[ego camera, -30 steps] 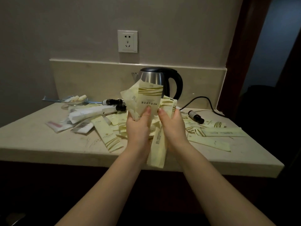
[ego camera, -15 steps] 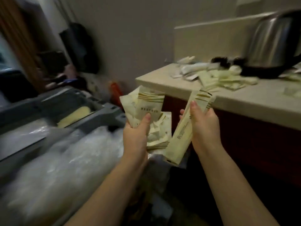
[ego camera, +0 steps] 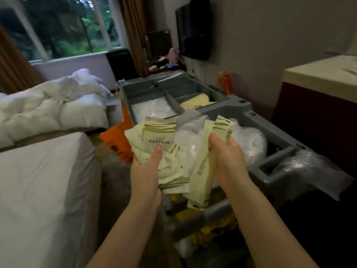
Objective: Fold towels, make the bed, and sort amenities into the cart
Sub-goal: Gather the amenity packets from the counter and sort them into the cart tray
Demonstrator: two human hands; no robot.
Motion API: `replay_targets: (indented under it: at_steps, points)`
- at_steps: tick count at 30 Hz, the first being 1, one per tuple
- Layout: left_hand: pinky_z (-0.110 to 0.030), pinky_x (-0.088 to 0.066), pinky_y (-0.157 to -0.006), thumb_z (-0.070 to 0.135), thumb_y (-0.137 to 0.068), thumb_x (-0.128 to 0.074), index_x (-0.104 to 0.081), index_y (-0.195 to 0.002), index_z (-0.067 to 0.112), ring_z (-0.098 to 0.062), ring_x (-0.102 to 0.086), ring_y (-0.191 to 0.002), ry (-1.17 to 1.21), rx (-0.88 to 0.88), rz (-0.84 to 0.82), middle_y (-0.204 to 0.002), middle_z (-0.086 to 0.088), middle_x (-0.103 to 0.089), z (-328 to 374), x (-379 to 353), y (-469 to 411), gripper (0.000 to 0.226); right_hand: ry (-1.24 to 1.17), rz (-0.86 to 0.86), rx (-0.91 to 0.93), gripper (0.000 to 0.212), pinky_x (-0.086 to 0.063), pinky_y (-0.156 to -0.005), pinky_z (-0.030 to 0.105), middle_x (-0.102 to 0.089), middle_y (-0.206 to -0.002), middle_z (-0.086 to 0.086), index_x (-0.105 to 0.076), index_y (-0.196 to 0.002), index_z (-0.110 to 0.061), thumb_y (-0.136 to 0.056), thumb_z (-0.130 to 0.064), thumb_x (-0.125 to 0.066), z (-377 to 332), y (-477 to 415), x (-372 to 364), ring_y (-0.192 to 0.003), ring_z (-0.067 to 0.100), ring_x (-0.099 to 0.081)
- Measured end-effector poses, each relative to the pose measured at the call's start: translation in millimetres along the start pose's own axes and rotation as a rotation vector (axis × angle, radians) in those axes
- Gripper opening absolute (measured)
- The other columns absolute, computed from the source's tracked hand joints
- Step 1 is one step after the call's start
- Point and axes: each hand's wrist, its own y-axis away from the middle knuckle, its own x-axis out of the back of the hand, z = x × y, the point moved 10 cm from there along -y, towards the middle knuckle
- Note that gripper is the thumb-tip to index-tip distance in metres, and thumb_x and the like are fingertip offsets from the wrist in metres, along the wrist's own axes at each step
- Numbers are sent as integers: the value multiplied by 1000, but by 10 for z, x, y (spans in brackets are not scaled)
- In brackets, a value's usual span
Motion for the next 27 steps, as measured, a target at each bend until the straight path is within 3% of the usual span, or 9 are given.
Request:
replay_targets:
  at_steps: [3, 6, 10, 12, 14, 19, 23, 27]
  points:
    - [-37, -60, -71, 16, -88, -64, -63, -110, 19, -18, -72, -86, 16, -51, 100, -101, -3, -73, 340, 762, -471, 22, 39, -71, 81, 15, -51, -70, 31, -64, -101, -3, -57, -111, -25, -96, -26, -53, 107, -98, -832, -93, 17, -63]
    - [-46, -57, -82, 20, -86, -67, -64, -112, 19, -22, -71, -91, -19, -61, 119, -101, -2, -73, 606, 1456, -1011, 26, 85, -184, 132, 13, -57, -61, 29, -69, -89, -3, -61, -106, -22, -95, -23, -54, 418, -195, -2040, -78, 12, -70]
    - [-32, -55, -69, 27, -91, -61, -59, -100, 38, -13, -66, -90, -73, -116, 103, -98, 10, -70, 1064, 2168, -1736, 14, 205, -270, 176, 13, -57, -82, 37, -70, -99, -6, -63, -104, -28, -92, -24, -58, 1022, -265, -3659, -92, 12, -68]
    - [-36, -55, -74, 29, -92, -59, -58, -110, 37, -16, -65, -95, -65, -117, 121, -106, 8, -68, 1284, 2492, -2007, 20, 254, -271, 220, 10, -56, -86, 38, -67, -101, -11, -60, -96, -37, -91, -29, -59, 1207, -349, -4188, -94, 8, -65]
    - [-46, -55, -85, 27, -91, -60, -56, -123, 28, -21, -64, -102, -51, -111, 97, -114, 1, -67, 1466, 2708, -2268, 32, 296, -268, 243, 9, -55, -86, 40, -66, -100, -13, -57, -89, -42, -89, -34, -60, 1334, -488, -4569, -93, 6, -63]
    - [-47, -55, -85, 17, -83, -68, -58, -113, 33, -18, -66, -97, -113, -89, 31, -104, 4, -69, 1589, 2911, -3073, 35, 237, -345, 176, 7, -58, -82, 41, -69, -100, -6, -59, -92, -37, -91, -30, -60, 1637, -941, -5210, -92, 12, -68]
    - [-46, -57, -80, 5, -80, -71, -58, -102, 41, -17, -69, -90, -134, -88, -42, -96, 6, -72, 1563, 2767, -3762, 44, 127, -364, 79, 17, -57, -84, 42, -72, -102, -3, -62, -109, -28, -93, -22, -58, 1757, -1544, -5430, -94, 15, -69]
    - [-51, -56, -83, 4, -80, -70, -61, -115, 25, -23, -70, -94, -165, -110, -98, -102, -3, -73, 1629, 2494, -4545, 42, 50, -353, 87, 25, -58, -83, 39, -71, -105, -2, -60, -117, -26, -93, -20, -59, 1713, -2335, -5649, -96, 16, -69]
